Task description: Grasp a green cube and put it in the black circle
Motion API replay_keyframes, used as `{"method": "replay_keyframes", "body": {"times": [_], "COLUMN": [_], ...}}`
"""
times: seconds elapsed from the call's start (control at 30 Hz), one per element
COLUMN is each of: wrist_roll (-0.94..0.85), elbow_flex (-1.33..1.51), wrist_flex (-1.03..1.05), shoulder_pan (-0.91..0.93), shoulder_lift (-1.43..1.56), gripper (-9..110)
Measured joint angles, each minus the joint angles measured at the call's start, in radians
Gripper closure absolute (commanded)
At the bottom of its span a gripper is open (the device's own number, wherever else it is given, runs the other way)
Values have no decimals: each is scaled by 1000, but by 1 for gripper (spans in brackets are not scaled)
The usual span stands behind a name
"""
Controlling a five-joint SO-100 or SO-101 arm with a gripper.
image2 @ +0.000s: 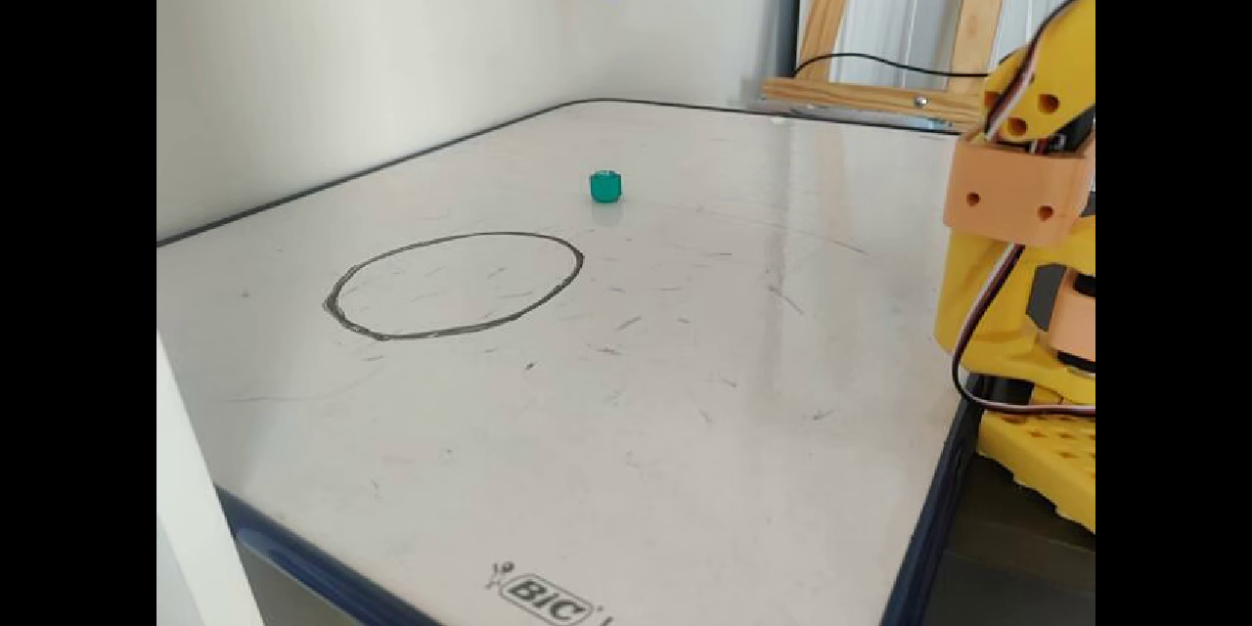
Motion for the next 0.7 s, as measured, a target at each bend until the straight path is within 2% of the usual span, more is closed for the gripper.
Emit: {"method": "replay_keyframes", "body": {"times": [0.33, 0.7], "wrist_roll": [-250, -423], "elbow_flex": [-485, -758], "wrist_flex": [112, 230], "shoulder_pan": [118, 190], "shoulder_lift": [-606, -931], "gripper": [94, 91]}}
